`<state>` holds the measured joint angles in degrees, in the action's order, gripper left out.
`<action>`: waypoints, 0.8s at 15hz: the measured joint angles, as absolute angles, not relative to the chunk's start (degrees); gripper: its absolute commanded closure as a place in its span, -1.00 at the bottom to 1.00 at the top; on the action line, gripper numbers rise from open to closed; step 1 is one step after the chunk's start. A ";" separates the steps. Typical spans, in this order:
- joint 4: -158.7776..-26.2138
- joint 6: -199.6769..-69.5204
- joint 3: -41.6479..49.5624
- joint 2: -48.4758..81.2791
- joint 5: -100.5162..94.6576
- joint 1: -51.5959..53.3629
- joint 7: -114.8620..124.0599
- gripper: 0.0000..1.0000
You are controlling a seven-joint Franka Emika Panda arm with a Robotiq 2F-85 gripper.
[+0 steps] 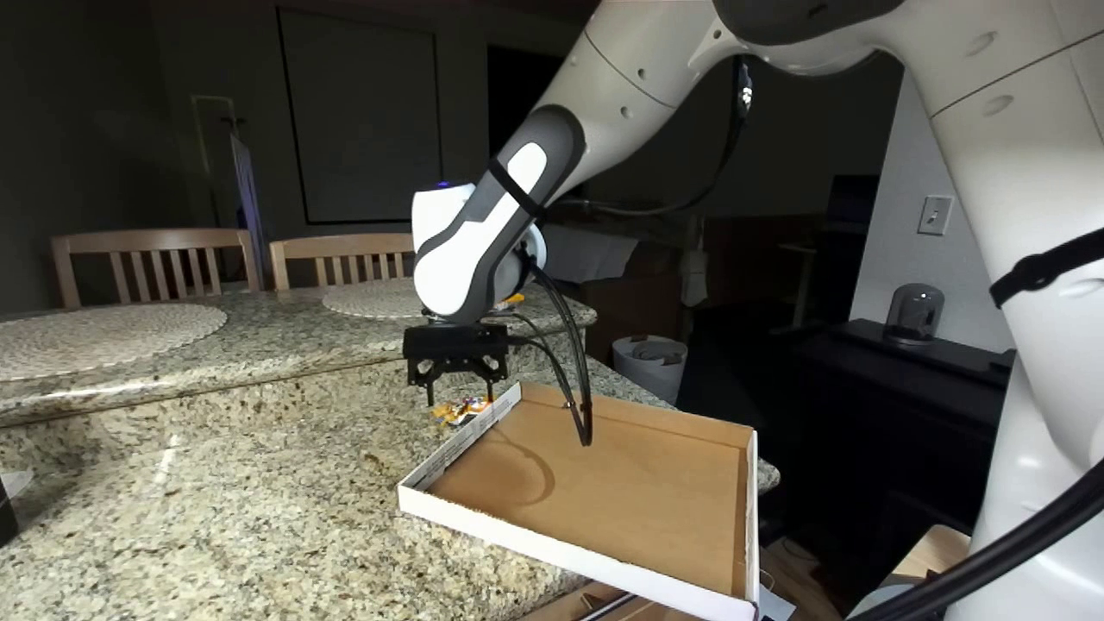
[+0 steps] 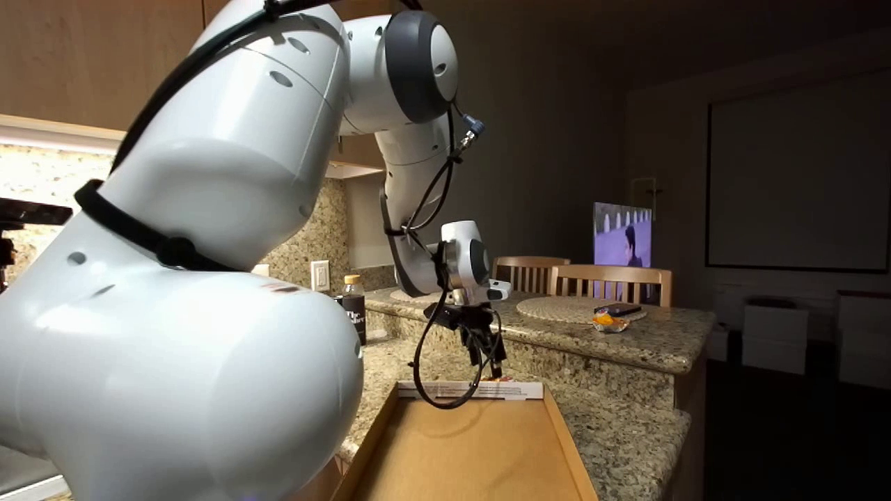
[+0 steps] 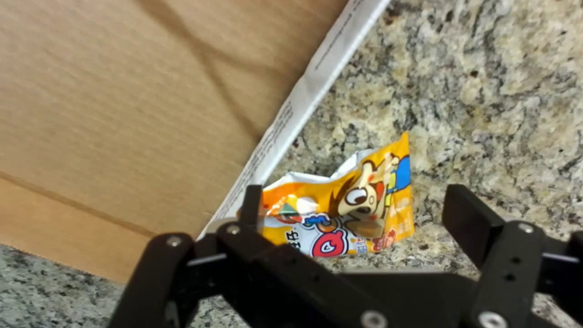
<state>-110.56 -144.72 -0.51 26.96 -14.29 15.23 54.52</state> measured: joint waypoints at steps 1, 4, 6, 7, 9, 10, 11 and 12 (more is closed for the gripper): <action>-110.56 -145.66 -0.46 27.64 -14.29 15.26 53.78 -1.00; -110.54 -147.58 -0.18 28.80 -14.30 15.30 51.88 -1.00; -110.53 -148.23 -0.02 29.08 -14.30 15.36 51.00 -1.00; -110.52 -148.52 0.05 29.17 -14.30 15.40 50.63 -1.00; -110.52 -149.10 0.11 29.24 -14.29 15.44 49.67 -1.00; -110.52 -149.28 0.11 29.25 -14.29 15.48 49.29 -1.00; -110.53 -149.57 0.11 29.25 -14.29 15.51 48.84 -1.00; -110.53 -150.02 0.11 29.27 -14.29 15.57 48.49 -1.00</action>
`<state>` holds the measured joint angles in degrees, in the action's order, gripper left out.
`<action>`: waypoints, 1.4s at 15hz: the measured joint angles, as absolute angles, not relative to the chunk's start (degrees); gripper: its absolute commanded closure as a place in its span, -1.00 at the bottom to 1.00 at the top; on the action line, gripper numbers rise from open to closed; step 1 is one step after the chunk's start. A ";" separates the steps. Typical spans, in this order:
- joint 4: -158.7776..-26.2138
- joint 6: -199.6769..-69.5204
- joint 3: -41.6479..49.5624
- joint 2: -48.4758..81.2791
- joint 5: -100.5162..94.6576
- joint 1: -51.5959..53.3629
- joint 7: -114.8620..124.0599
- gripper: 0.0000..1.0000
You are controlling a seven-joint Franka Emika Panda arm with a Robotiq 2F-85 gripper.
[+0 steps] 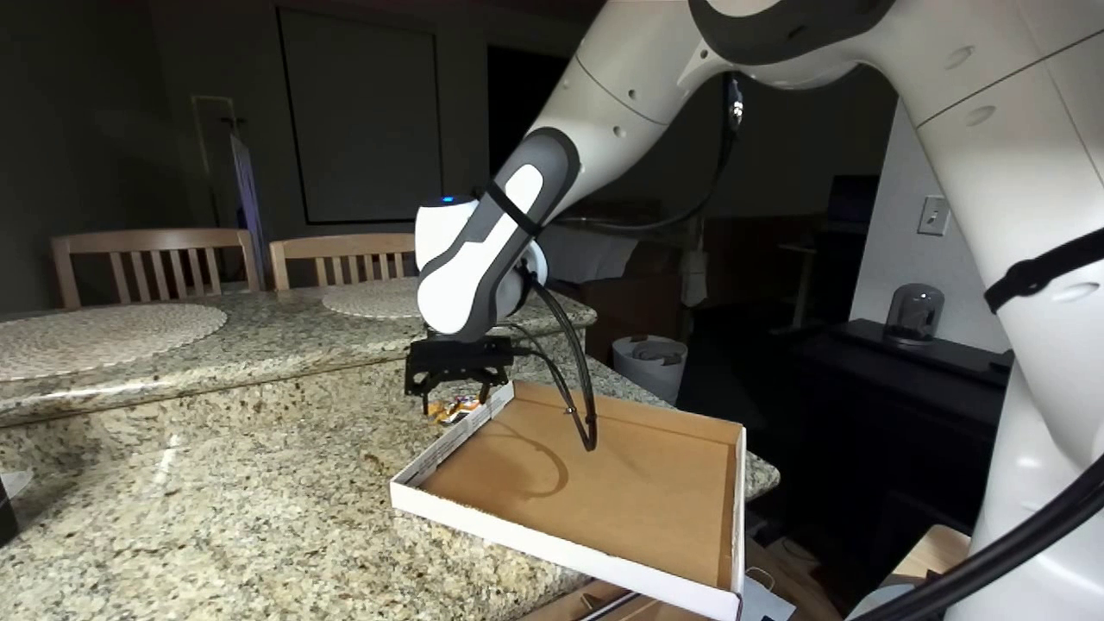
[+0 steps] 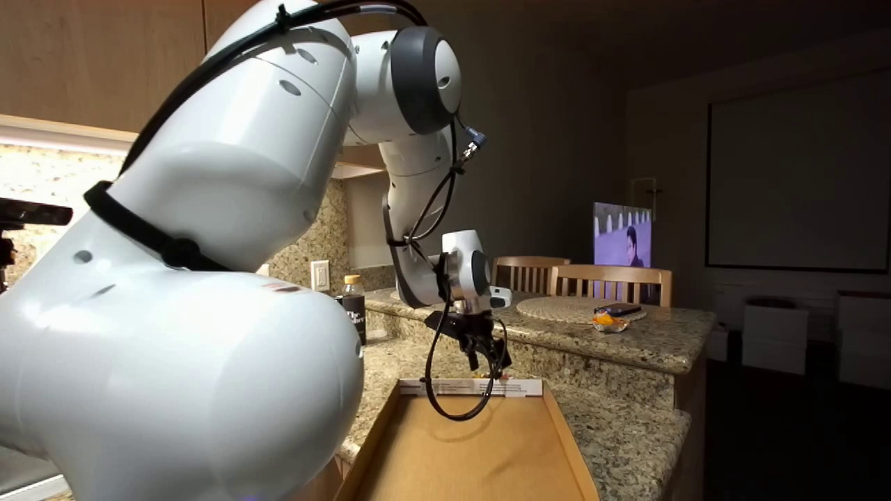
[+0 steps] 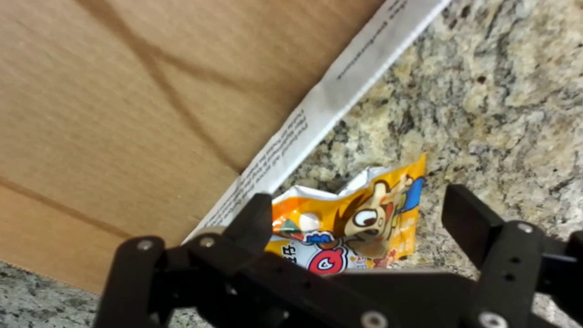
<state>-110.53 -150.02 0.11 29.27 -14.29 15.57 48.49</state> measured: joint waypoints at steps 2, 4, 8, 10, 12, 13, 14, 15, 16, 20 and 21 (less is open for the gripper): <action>-110.53 -151.59 0.19 29.48 -14.29 15.74 47.78 -1.00; -110.52 -153.19 0.39 29.74 -14.29 16.04 47.55 -1.00; -110.31 -154.71 0.44 29.92 -14.18 16.46 47.55 -1.00; -110.03 -155.11 0.48 29.92 -13.93 16.77 47.55 -1.00; -109.84 -155.45 0.48 29.92 -13.83 16.90 47.55 -1.00; -109.77 -155.57 0.50 29.92 -13.83 16.94 47.55 -1.00; -109.72 -155.75 0.54 29.92 -13.83 17.00 47.55 -1.00; -109.67 -155.89 0.61 29.92 -13.83 17.08 47.55 -1.00; -109.60 -155.99 0.74 29.92 -13.82 17.23 47.55 -1.00; -109.40 -156.65 0.95 29.92 -13.78 17.70 47.55 -1.00; -109.40 -157.00 1.07 29.94 -13.78 17.84 47.55 -1.00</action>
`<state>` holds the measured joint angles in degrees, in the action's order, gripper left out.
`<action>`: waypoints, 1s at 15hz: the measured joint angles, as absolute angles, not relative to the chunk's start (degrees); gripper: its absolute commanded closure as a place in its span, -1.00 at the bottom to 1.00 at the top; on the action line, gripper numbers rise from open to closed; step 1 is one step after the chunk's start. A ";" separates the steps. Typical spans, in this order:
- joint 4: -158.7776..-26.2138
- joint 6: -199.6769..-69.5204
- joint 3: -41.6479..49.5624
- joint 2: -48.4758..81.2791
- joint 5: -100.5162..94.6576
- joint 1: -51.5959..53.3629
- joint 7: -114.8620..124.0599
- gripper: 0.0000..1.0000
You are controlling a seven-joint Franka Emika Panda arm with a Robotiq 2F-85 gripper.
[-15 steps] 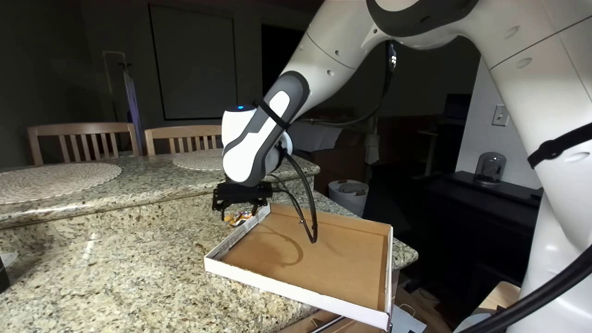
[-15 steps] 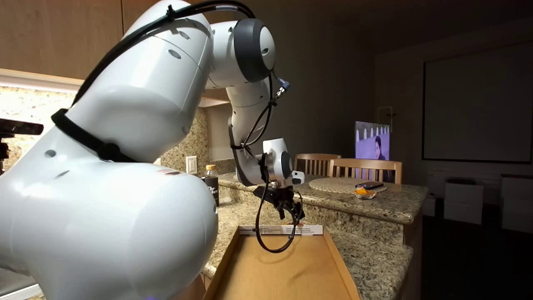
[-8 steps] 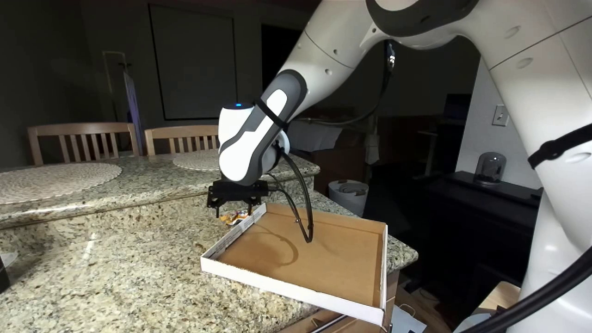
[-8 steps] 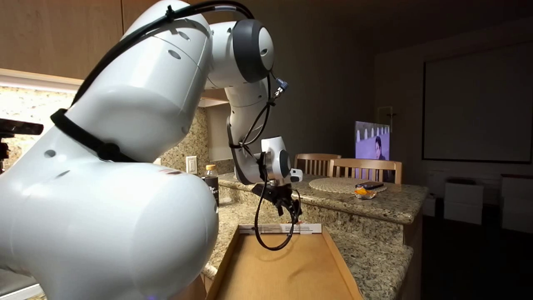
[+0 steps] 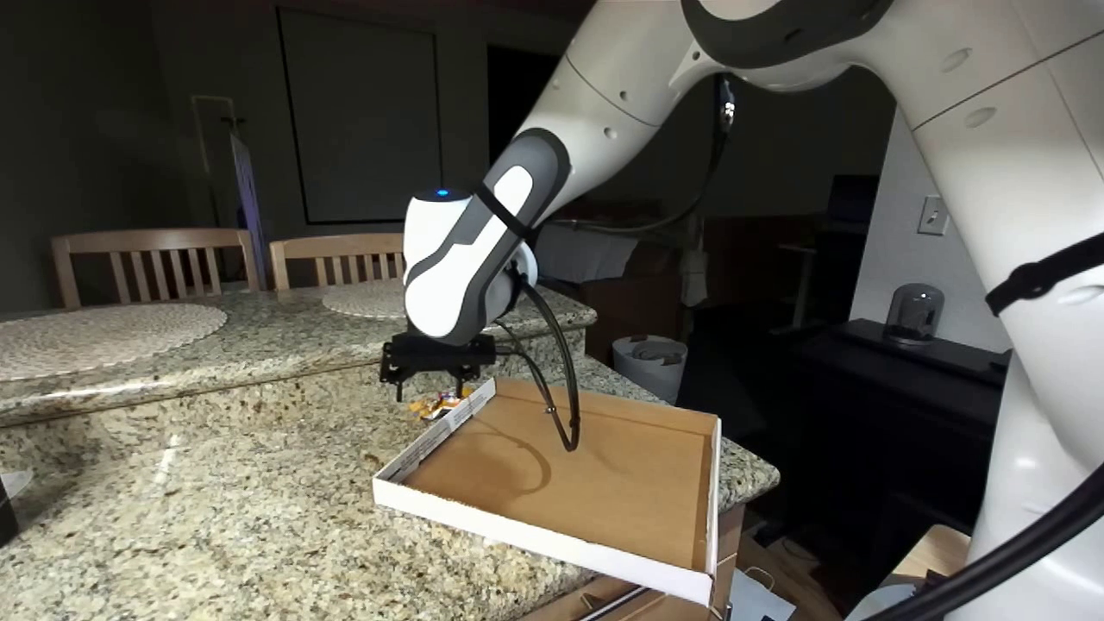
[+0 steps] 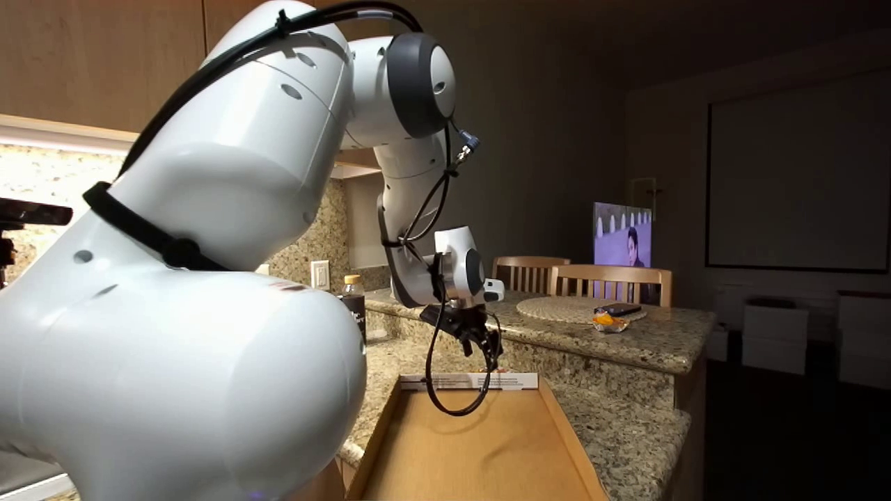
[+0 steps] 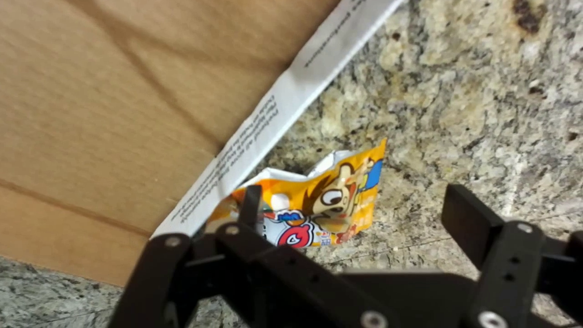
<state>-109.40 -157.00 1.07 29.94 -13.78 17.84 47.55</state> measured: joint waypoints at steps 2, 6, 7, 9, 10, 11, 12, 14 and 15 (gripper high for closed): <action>-109.38 -157.53 1.62 30.08 -13.78 18.29 47.55 -1.00; -108.08 -157.71 3.26 31.66 -13.78 19.28 47.55 -1.00; -107.25 -157.71 3.74 32.47 -13.78 19.60 47.55 -0.50; -105.40 -157.70 4.44 34.19 -13.78 20.11 47.55 -0.33; -104.50 -157.70 4.70 34.99 -13.78 20.37 47.55 -0.20; -103.60 -157.70 4.89 35.75 -13.78 20.57 47.55 -0.05; -102.72 -157.69 5.03 36.50 -13.78 20.75 47.55 0.06; -101.33 -157.69 5.41 37.65 -13.78 21.18 47.55 0.33; -100.81 -157.69 5.53 38.04 -13.78 21.34 47.55 0.48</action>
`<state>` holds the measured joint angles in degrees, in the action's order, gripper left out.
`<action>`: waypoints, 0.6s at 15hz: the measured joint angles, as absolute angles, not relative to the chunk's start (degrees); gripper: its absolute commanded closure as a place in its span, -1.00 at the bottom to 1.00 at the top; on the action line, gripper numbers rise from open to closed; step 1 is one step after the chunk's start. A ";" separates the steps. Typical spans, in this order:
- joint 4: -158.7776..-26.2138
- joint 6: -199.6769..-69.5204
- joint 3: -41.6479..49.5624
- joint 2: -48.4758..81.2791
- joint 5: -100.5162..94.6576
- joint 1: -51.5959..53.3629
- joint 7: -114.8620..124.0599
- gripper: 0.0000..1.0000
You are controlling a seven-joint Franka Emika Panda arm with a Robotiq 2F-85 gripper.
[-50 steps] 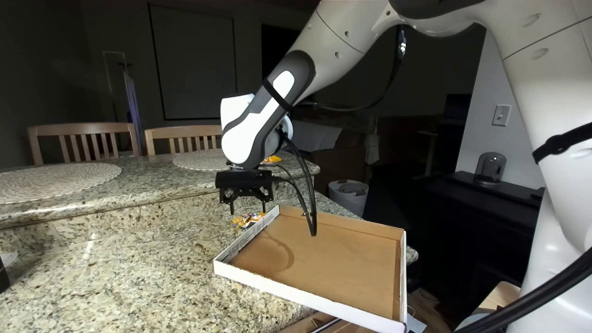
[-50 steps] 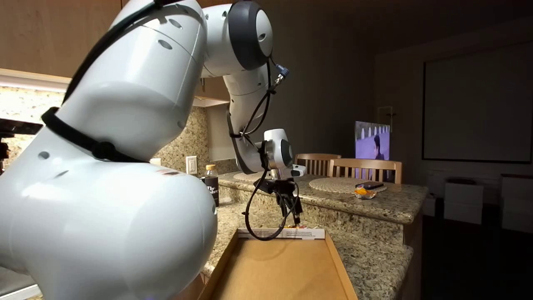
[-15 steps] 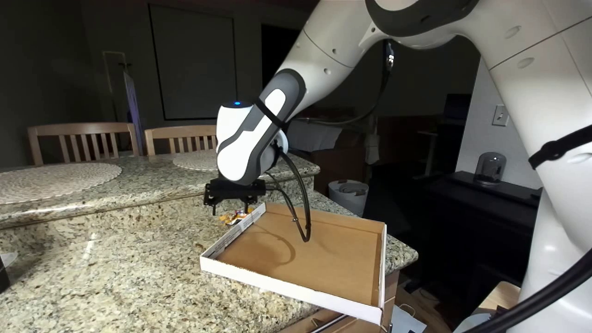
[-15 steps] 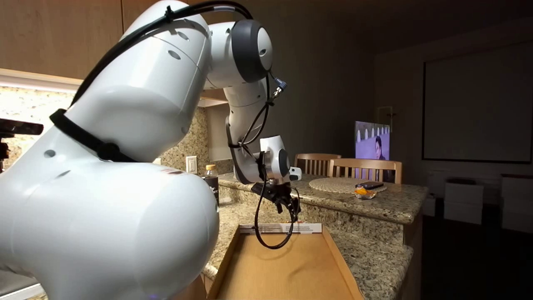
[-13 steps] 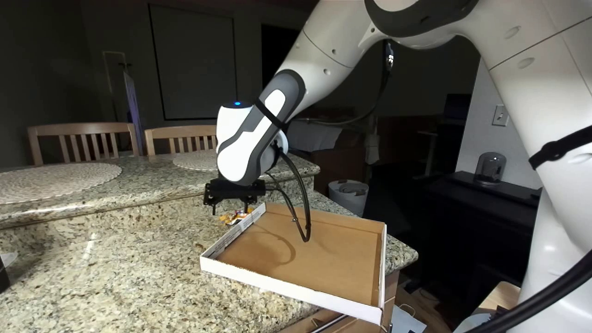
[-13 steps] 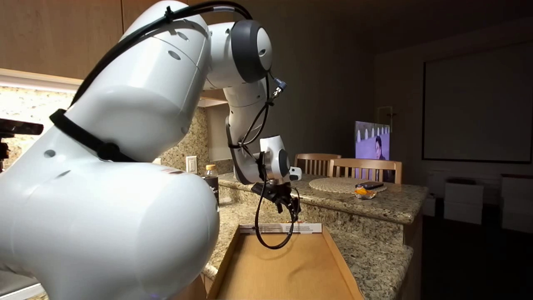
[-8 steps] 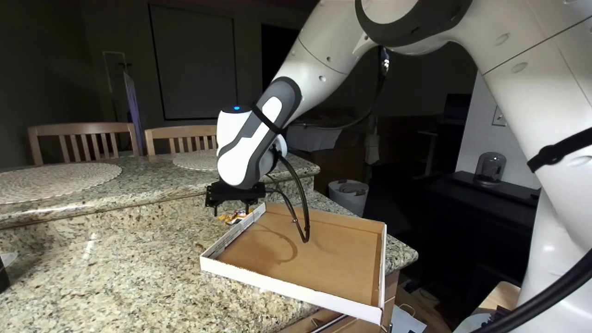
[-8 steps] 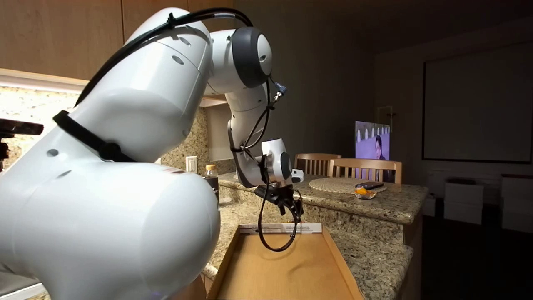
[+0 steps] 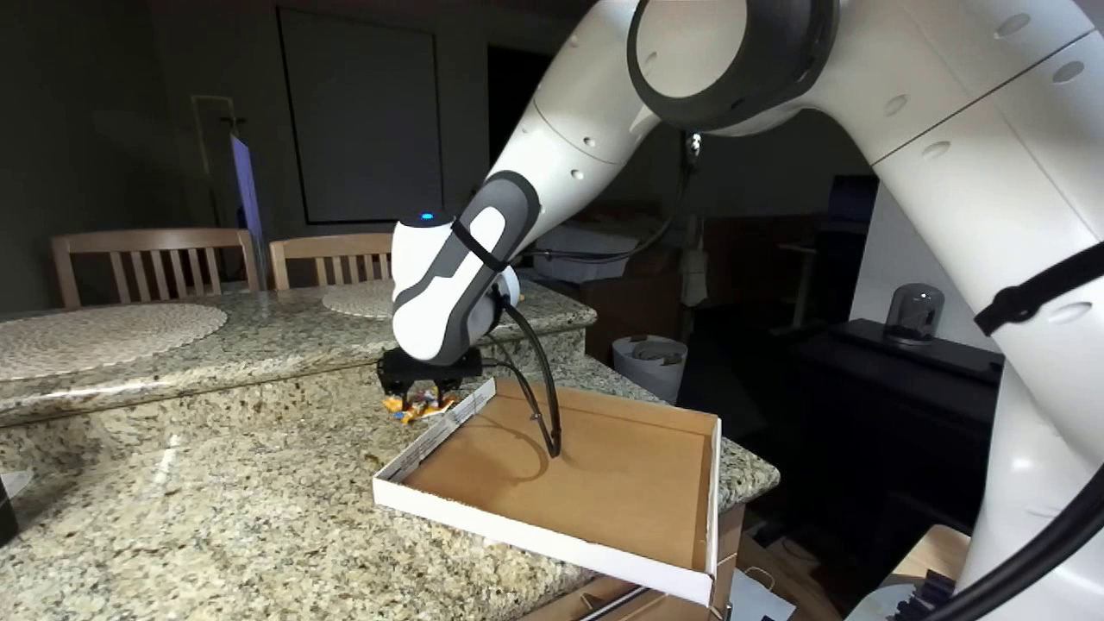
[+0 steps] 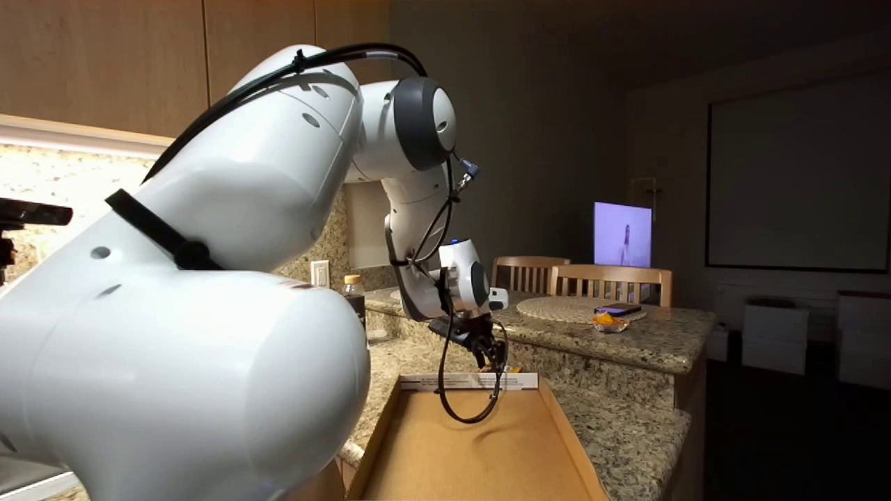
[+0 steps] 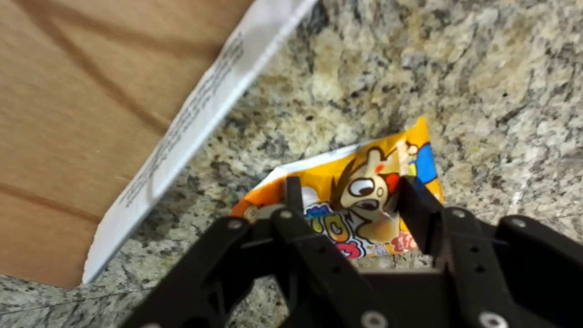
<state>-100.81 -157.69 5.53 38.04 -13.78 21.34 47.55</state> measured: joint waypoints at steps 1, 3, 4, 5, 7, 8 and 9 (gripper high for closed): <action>-100.39 -157.69 5.56 38.31 -13.78 21.42 47.55 0.58; -100.23 -157.69 5.61 38.39 -13.78 21.51 47.55 0.84; -100.23 -157.69 5.67 38.39 -13.78 21.54 47.55 0.91; -100.23 -157.69 5.75 38.39 -13.78 21.58 47.55 0.92; -100.24 -157.69 6.06 38.36 -13.78 21.80 47.55 0.97; -100.24 -157.69 6.25 38.34 -13.78 21.93 47.55 1.00; -100.24 -157.71 6.40 38.31 -13.78 22.01 47.55 0.94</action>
<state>-100.24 -157.71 6.40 38.31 -13.78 22.01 47.55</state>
